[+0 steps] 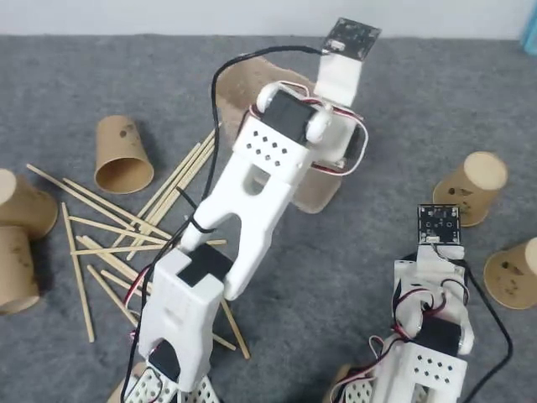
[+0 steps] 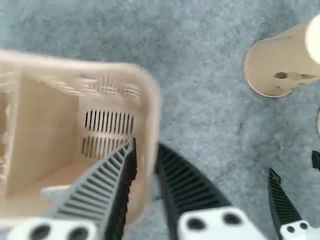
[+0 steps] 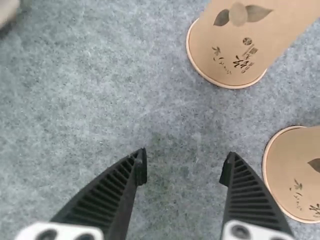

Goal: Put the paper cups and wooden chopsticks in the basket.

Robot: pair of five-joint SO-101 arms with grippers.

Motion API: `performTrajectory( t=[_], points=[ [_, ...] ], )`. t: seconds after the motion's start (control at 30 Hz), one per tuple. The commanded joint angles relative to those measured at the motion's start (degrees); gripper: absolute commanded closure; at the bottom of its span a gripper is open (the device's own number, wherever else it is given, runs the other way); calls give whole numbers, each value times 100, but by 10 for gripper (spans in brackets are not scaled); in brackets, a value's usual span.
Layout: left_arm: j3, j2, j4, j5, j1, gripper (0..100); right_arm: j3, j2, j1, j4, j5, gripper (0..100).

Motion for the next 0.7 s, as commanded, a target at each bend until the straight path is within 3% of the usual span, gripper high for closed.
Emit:
performTrajectory(
  t=[0.0, 0.13, 0.33, 0.53, 0.67],
  points=[
    [-198, -484, -9, -105, -18, 779, 0, -110, -22, -22, 88, 761],
    [-673, -492, 413, -158, -70, 714, 9, -119, -22, -22, 88, 761],
    [-611, -1187, 404, -1020, -343, 810, 9, -119, -13, -22, 88, 761],
    [769, -2980, 396, -1556, -413, 888, 9, -119, -4, -22, 88, 761],
    [2009, -4255, 378, -1582, -905, 896, -9, -119, -4, -22, 79, 761]
  ],
)
